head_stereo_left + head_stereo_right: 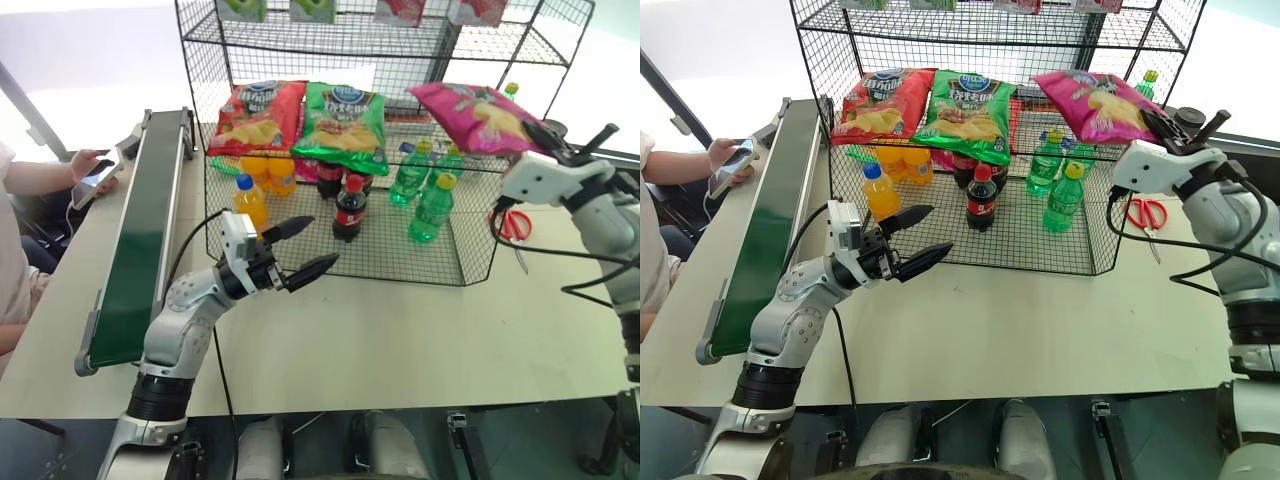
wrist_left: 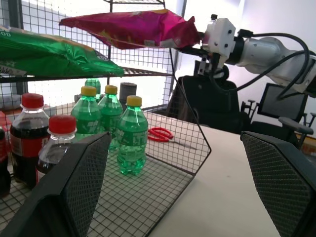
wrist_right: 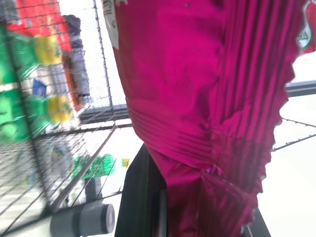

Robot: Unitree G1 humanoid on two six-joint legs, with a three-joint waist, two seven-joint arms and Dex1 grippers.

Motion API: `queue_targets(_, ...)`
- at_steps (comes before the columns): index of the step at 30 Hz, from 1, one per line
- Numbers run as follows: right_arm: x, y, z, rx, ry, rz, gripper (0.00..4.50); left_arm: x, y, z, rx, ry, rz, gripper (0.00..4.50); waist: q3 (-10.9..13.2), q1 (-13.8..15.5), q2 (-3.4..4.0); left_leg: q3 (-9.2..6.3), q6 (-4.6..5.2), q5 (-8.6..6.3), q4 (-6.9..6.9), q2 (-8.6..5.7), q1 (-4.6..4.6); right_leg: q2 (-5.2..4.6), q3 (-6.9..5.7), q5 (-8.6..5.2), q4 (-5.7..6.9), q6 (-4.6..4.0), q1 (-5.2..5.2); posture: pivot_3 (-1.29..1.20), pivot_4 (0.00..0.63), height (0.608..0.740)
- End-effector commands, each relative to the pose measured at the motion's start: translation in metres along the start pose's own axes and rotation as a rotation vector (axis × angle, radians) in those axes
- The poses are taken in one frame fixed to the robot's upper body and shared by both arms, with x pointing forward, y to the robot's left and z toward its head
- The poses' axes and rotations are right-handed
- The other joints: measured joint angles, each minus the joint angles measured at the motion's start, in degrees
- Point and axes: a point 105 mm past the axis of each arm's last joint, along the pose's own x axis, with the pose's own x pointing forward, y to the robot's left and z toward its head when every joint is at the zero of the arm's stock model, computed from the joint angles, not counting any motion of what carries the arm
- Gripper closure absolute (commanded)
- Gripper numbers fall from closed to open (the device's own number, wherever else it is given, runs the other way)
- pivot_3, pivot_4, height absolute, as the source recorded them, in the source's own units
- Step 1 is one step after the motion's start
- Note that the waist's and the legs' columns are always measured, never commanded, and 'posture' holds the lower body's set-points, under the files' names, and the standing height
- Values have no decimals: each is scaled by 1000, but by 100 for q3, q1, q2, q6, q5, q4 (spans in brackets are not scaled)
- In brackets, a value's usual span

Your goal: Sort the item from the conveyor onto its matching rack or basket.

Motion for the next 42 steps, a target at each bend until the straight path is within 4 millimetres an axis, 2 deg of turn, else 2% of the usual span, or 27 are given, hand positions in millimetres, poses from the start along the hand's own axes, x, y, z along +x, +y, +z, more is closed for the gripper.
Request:
queue_targets(1, 11, 0, -5, 18, 44, -29, 4500, 7, 3, 10, 71, -58, 32, 22, 0, 4, 0, 1, 0, 0, 1, 0, 1, 0, 0, 0, 0, 0, 2, 0, 150, 740)
queue_targets(8, 22, -3, -11, 10, 88, -73, 4500, 16, -3, 20, 54, -137, 46, 22, 1, 65, 0, 2, 1, 0, 1, -2, -6, -4, -2, 0, -2, 0, -2, 0, 150, 740)
queue_targets(12, 24, 5, -9, 34, 81, -42, 4500, 20, -3, 22, 56, -149, 50, 22, 1, 64, 0, 1, 1, 1, 3, -2, -2, -4, -2, 0, -2, 1, 4, 0, 150, 740)
queue_targets(14, 23, 5, -7, 55, 71, -39, 3459, 22, -4, 22, 63, -149, 50, 0, 1, 64, 0, 1, 1, 1, 3, -3, -2, -4, -2, 0, -1, 1, 3, 0, 150, 740)
queue_targets(15, 23, 4, -7, 72, 71, -40, 3123, 23, -4, 23, 71, -147, 50, 0, 1, 63, 0, 1, 1, 1, 3, -2, -3, -4, -2, 0, -1, 1, 3, 0, 150, 740)
queue_targets(17, 22, 1, -6, 120, 67, -45, 2168, 23, -3, 22, 77, -144, 51, 0, 1, 57, 0, 1, 1, 0, 3, -3, -3, -4, -2, 0, -1, 1, 2, 0, 150, 740)
queue_targets(21, 21, -4, 9, 330, -19, 4, 276, 21, 2, 18, 95, -125, 72, 0, 1, 41, 0, 2, 1, 1, 2, -1, -2, 0, -3, 0, -1, 1, 2, 0, 150, 740)
queue_targets(23, 19, -3, 17, 439, -61, 58, 276, 20, 4, 17, 111, -115, 74, 0, 1, 20, 1, 2, 1, 0, 2, 6, 2, 5, -2, 1, -1, 0, 4, 0, 150, 740)
queue_targets(27, 16, -5, 19, 571, -62, 102, 276, 20, 5, 15, 126, -102, 67, 0, 1, 26, 1, 2, 2, 0, 2, 12, 1, 8, -3, 2, 0, -1, 3, 0, 150, 740)
queue_targets(32, 15, -9, 29, 638, -92, 125, 276, 22, 4, 11, 139, -88, 61, 0, 1, 46, 1, 2, 6, -3, 2, 12, -2, 7, -4, 2, -1, -1, 0, 0, 150, 740)
queue_targets(38, 5, 4, 59, 737, -221, 231, 276, 21, -2, 5, 145, -70, 50, 0, 1, 63, 1, 2, 18, -9, 2, 12, -3, 6, -4, 2, -1, -1, -1, 0, 150, 740)
queue_targets(42, 1, 9, 65, 759, -242, 249, 276, 18, 0, 4, 160, -55, 53, 0, 0, 62, 1, 2, 31, -17, 2, 12, -2, 6, -4, 2, 0, -2, -2, 0, 150, 740)
